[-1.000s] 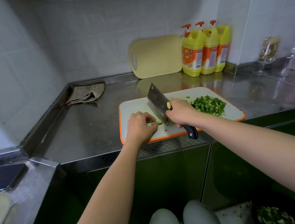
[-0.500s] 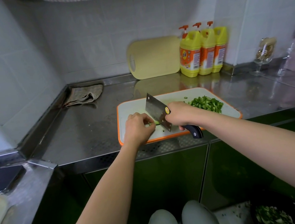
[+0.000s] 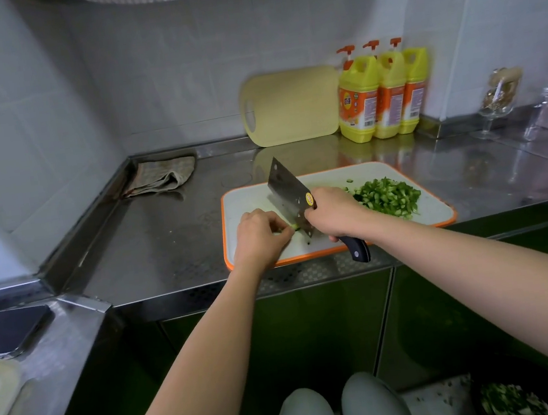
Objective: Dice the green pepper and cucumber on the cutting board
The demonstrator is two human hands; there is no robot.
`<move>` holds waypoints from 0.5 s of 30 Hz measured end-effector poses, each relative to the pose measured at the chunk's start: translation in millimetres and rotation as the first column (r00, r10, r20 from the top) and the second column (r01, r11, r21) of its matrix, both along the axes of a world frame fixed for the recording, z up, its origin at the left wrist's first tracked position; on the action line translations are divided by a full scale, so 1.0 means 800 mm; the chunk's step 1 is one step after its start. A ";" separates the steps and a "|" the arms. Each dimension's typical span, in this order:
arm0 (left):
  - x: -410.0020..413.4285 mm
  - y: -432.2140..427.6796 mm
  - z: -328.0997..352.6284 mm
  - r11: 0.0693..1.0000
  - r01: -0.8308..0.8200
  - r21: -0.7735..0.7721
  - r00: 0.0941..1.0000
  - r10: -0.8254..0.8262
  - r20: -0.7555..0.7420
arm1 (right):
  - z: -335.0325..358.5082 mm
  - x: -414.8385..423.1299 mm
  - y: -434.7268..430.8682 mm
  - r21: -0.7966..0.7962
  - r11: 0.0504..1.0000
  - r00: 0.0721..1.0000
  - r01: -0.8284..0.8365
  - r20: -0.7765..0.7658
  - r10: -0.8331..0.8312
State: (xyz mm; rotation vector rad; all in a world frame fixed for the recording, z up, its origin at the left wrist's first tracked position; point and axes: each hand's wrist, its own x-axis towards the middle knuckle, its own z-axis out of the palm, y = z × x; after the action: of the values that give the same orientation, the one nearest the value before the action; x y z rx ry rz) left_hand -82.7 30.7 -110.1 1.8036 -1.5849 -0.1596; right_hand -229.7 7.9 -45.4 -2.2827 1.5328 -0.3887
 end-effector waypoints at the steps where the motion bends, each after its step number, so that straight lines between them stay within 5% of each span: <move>1: 0.000 0.000 0.000 1.000 -0.005 -0.004 1.000 0.005 -0.004 | 0.004 0.000 0.002 0.012 1.000 1.000 -0.010 -0.026 0.010; 9: 0.000 -0.001 -0.002 1.000 -0.005 -0.007 1.000 0.005 -0.017 | 0.013 0.012 0.009 0.096 0.995 0.986 0.007 -0.165 0.009; 15: 0.001 0.002 -0.001 1.000 0.013 -0.021 1.000 -0.013 -0.008 | -0.006 0.011 0.000 0.037 0.999 0.999 0.034 -0.011 -0.034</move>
State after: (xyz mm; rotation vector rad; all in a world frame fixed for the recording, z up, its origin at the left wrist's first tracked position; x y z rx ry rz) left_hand -82.2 32.1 -110.5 1.7751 -1.5878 -0.1556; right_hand -220.9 7.7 -50.5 -2.2365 1.5728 -0.3550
